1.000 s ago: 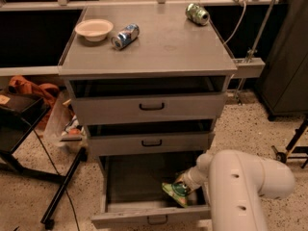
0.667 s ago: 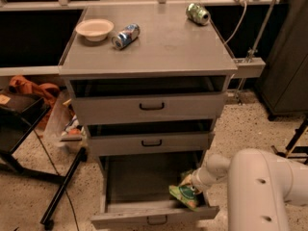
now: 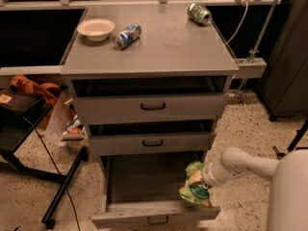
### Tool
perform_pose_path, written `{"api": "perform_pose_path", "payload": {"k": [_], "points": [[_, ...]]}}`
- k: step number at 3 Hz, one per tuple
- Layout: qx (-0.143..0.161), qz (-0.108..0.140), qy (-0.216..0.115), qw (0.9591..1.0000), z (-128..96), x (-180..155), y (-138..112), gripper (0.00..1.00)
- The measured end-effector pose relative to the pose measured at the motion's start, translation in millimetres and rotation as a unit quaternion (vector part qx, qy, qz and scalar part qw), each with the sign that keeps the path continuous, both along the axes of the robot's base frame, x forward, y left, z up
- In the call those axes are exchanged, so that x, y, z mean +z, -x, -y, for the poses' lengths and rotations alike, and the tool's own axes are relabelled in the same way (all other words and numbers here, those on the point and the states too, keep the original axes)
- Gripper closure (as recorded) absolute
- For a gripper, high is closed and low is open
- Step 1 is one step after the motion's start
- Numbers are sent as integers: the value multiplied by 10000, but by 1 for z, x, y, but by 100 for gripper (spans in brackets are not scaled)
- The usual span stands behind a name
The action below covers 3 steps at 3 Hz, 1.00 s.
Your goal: Pick green rice chip bag from bottom drawer and place on counter
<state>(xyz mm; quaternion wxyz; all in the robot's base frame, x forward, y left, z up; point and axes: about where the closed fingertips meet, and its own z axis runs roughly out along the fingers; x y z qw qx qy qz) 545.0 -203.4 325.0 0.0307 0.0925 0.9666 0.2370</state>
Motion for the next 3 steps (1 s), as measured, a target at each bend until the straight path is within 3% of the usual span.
{"api": "perform_pose_path", "payload": {"k": [1, 2, 3], "points": [[935, 533, 89, 9942, -8, 75, 7, 100], [1592, 1081, 237, 9810, -16, 151, 12, 100], [1650, 1229, 308, 9781, -17, 169, 6, 100]]}}
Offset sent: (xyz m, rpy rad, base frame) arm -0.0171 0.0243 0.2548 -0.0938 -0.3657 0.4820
